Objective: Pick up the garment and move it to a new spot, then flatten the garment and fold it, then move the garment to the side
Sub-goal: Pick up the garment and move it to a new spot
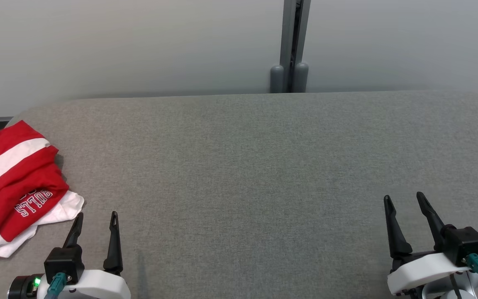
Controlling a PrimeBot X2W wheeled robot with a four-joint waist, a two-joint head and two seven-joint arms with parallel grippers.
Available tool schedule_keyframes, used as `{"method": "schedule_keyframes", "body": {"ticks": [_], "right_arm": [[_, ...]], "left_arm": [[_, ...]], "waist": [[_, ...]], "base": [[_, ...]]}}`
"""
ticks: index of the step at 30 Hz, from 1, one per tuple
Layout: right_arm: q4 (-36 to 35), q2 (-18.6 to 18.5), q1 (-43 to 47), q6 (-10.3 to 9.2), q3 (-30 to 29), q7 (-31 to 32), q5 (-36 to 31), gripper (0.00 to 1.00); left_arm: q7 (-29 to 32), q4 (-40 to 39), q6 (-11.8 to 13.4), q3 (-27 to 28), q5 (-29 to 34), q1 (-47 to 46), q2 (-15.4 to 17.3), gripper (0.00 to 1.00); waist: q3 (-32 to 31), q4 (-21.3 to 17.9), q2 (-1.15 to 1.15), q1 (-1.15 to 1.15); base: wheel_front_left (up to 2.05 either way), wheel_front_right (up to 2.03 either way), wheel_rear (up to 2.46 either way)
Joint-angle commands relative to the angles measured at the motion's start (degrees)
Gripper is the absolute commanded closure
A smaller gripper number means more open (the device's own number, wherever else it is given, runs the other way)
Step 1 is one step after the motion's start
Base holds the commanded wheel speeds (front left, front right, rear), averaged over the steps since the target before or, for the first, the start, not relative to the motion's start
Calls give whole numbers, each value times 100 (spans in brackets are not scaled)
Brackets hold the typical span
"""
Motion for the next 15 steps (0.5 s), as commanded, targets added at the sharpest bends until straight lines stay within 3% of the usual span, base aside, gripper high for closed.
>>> {"method": "schedule_keyframes", "body": {"ticks": [1, 6, 15], "right_arm": [[5, -37, 40, 10, 6, -29, -45, 0], [21, -35, 84, 10, 94, -29, 30, 0], [156, -36, 97, 7, 249, -29, 186, 0]], "left_arm": [[-12, 22, 25, 21, -10, 15, 32, 0], [-11, 42, 29, 31, -46, -3, 30, 0], [-11, 112, 12, 115, -96, 32, 29, 0]], "waist": [[-1, 89, 0, 0], [2, 505, 0, 0], [-2, 1646, 0, 0]], "base": [[0, 0, 0], [0, 0, 0], [0, 0, 0]]}}
